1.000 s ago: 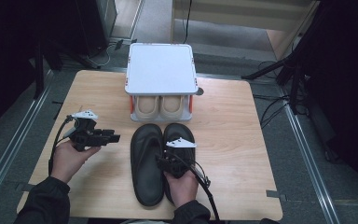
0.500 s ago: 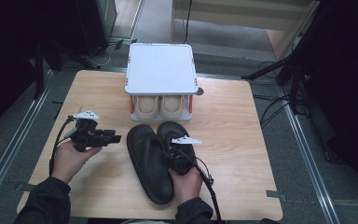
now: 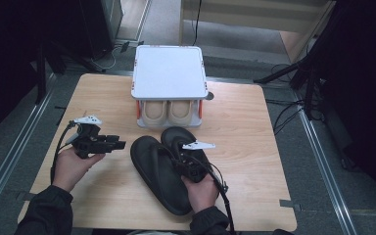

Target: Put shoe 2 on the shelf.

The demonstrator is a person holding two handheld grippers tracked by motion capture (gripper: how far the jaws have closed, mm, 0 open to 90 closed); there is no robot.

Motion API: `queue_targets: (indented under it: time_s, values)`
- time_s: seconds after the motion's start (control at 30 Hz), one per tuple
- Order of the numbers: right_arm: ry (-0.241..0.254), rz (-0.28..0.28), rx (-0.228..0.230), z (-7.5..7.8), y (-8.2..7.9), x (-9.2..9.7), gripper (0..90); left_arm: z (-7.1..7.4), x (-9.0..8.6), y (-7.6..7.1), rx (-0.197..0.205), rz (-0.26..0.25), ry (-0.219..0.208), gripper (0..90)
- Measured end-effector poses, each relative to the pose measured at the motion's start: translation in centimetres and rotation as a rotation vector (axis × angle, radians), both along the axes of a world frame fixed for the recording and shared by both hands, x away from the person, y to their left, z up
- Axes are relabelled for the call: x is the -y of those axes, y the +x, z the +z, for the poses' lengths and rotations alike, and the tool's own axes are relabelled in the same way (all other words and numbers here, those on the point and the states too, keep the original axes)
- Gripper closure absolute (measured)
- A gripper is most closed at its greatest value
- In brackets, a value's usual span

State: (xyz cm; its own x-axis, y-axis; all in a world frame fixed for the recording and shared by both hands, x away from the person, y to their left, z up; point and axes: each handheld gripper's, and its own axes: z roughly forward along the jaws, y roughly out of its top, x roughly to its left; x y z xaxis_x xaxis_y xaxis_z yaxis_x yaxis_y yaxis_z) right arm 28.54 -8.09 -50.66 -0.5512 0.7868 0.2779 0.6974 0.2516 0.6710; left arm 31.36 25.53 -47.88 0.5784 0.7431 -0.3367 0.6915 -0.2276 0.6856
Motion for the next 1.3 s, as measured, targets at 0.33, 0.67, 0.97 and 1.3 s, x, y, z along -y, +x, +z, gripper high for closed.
queue_targets:
  time_s: [0.33, 0.67, 0.97, 1.3]
  values:
    - [0.003, 0.148, -0.007, 2.0, 0.2, 1.1, 77.2, -0.2, -0.7, 0.0, 0.002, 0.029, 0.018, 47.8]
    - [-0.005, 0.305, -0.001, 2.8, 1.9, 1.5, 77.2, -0.3, -1.4, -0.3, -0.007, 0.052, 0.009, 46.3]
    - [0.017, 0.362, -0.039, 4.3, 3.0, 1.8, 77.1, -0.3, -2.1, -0.6, -0.003, 0.08, 0.007, 46.2]
    - [0.027, 0.496, -0.031, 7.0, 4.2, 1.3, 77.1, -0.4, -2.7, -0.6, -0.004, 0.092, 0.009, 46.2]
